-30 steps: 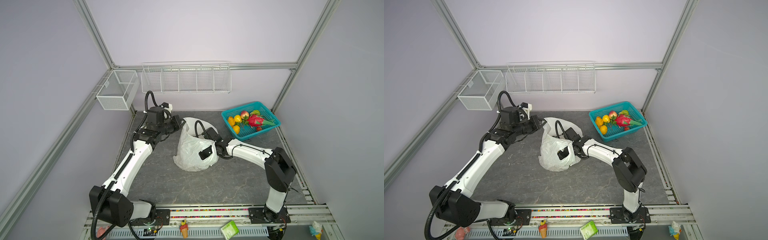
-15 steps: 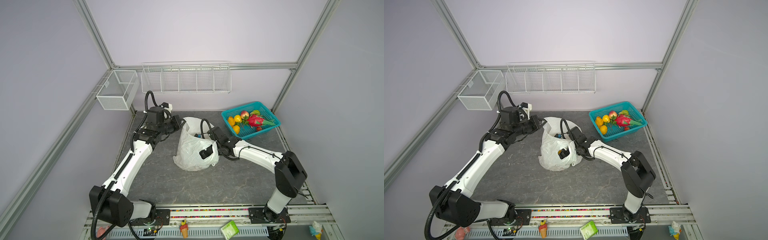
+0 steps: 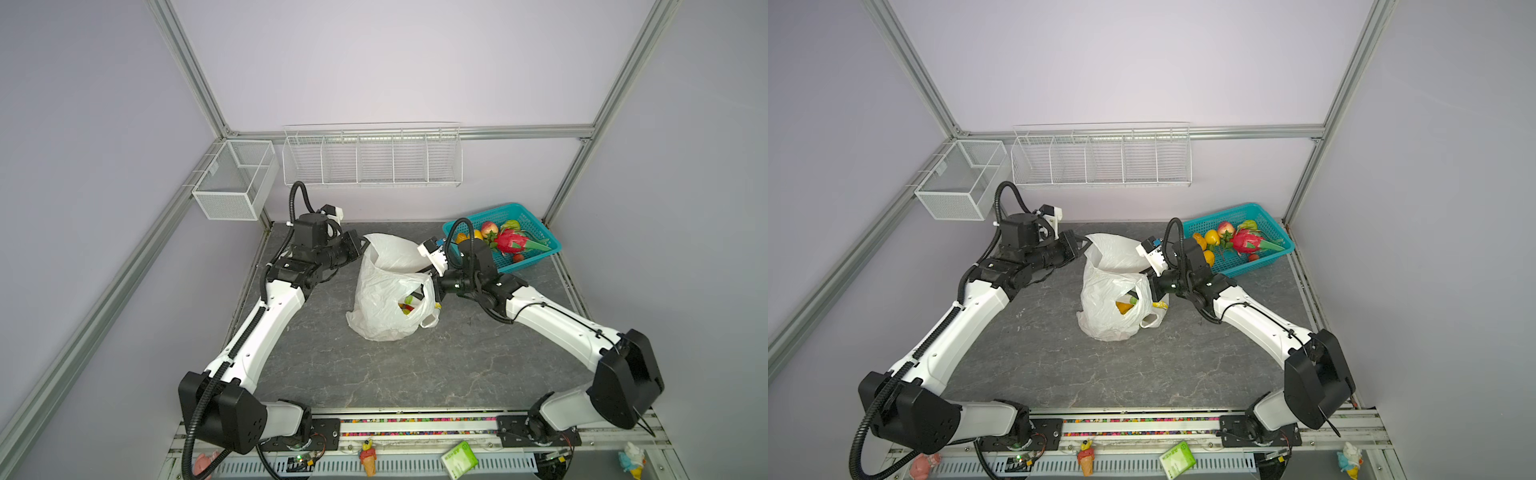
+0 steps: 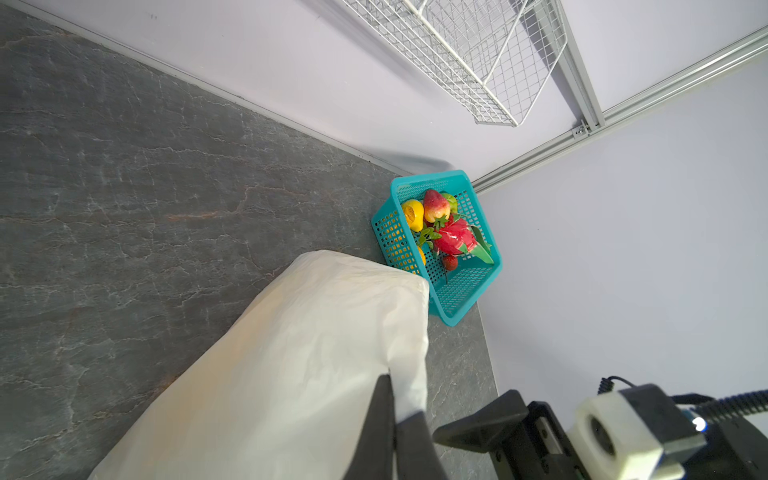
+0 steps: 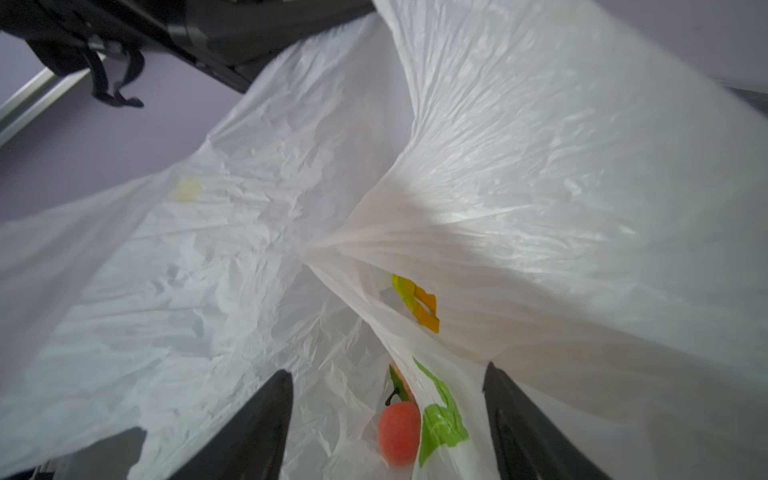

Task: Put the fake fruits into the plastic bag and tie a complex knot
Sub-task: 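Lift the right gripper out of the bag and move it to the basket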

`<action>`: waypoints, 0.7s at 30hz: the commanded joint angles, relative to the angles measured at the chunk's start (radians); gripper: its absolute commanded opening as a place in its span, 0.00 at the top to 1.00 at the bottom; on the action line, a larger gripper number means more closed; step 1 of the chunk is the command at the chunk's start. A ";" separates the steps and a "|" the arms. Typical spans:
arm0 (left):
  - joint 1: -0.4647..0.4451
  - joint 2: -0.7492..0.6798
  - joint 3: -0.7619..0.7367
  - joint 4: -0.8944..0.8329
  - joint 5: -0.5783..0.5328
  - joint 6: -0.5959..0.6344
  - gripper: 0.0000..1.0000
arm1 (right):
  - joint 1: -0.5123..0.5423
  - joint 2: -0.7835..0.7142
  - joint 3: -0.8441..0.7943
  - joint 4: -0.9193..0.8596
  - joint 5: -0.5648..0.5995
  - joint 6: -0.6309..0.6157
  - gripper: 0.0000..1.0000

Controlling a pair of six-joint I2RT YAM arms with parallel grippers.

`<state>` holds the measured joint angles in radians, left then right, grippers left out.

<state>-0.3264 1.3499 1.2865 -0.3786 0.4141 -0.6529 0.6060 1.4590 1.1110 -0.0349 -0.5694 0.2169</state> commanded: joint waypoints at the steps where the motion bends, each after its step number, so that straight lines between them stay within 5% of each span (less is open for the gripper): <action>1: 0.007 -0.012 0.000 -0.004 -0.016 0.011 1.00 | -0.014 -0.063 -0.020 0.104 0.024 0.098 0.23; 9: 0.007 -0.008 0.000 -0.003 -0.008 0.009 1.00 | -0.016 -0.089 0.007 0.041 0.085 0.048 0.22; 21: 0.008 -0.013 0.000 -0.006 -0.017 0.016 1.00 | -0.059 -0.251 0.055 -0.264 0.534 -0.193 0.16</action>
<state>-0.3256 1.3499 1.2865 -0.3790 0.4110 -0.6510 0.5762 1.2625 1.1599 -0.2295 -0.2024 0.1024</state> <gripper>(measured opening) 0.047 0.831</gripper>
